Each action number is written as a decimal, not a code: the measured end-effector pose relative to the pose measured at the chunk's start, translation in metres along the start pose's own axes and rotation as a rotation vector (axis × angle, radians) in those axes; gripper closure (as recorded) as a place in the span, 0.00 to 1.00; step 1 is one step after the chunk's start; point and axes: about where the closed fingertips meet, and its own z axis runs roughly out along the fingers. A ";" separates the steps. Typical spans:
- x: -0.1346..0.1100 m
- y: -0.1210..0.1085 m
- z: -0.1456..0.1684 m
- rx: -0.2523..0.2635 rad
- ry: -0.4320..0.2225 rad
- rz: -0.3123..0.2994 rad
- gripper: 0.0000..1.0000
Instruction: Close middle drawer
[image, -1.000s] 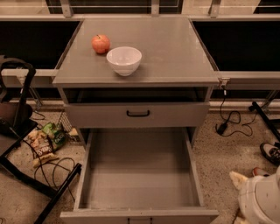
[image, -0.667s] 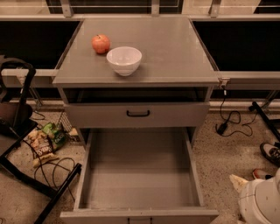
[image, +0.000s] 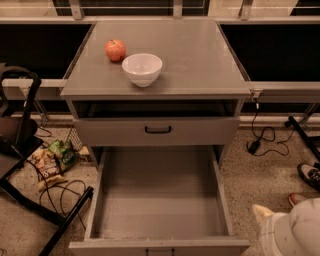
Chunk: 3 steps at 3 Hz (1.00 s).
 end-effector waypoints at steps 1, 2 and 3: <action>-0.006 0.043 0.061 -0.040 -0.002 -0.037 0.00; -0.001 0.093 0.139 -0.107 -0.008 -0.049 0.27; -0.002 0.111 0.178 -0.151 -0.034 -0.012 0.50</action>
Offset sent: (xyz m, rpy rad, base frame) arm -0.0890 0.0431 -0.2255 0.0267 0.1566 0.0490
